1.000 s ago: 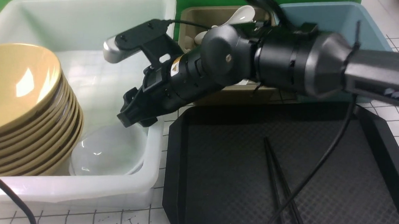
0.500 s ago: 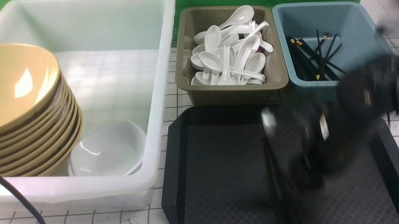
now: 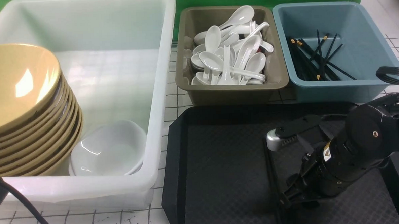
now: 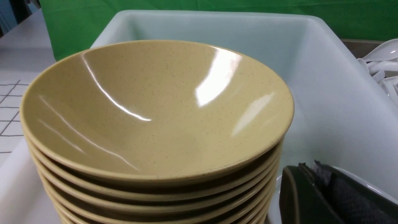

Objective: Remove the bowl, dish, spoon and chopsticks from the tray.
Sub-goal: Use the right arm to grab the chopsticks

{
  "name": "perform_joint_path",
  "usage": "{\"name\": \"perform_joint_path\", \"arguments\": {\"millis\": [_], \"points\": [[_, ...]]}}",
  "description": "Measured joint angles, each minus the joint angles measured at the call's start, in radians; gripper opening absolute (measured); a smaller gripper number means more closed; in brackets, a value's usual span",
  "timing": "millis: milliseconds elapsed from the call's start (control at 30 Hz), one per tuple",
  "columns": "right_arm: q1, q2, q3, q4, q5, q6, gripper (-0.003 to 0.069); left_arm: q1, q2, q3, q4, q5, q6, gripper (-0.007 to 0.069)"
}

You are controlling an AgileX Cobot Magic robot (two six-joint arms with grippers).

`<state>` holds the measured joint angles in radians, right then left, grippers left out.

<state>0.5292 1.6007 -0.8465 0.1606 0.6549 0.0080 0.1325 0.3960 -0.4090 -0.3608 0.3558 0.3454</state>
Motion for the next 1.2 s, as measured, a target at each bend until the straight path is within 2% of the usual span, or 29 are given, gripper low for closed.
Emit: {"name": "perform_joint_path", "arguments": {"millis": [267, 633, 700, 833, 867, 1200], "points": [[0.017, -0.006, -0.056, 0.017, 0.033, 0.019, 0.0375, 0.0, 0.0, 0.01, -0.003, -0.009, 0.001, -0.0012], [0.133, 0.093, -0.058, 0.037, 0.03, 0.073, 0.0366, 0.0, 0.0, 0.015, -0.004, -0.023, 0.001, -0.0012], [0.15, 0.095, -0.058, 0.037, 0.027, 0.074, 0.0346, 0.0, 0.0, 0.015, -0.004, -0.025, 0.001, -0.0012], [0.163, 0.097, -0.058, 0.023, 0.043, 0.042, 0.0187, 0.0, 0.0, 0.015, -0.006, -0.031, 0.001, -0.0012], [0.163, 0.097, -0.058, 0.018, 0.045, 0.034, 0.0167, 0.0, 0.0, 0.015, -0.007, -0.031, 0.001, -0.0012], [0.163, 0.019, -0.058, -0.06, 0.072, -0.008, 0.0173, 0.0, 0.0, 0.015, -0.007, -0.031, 0.001, -0.0012]]}}
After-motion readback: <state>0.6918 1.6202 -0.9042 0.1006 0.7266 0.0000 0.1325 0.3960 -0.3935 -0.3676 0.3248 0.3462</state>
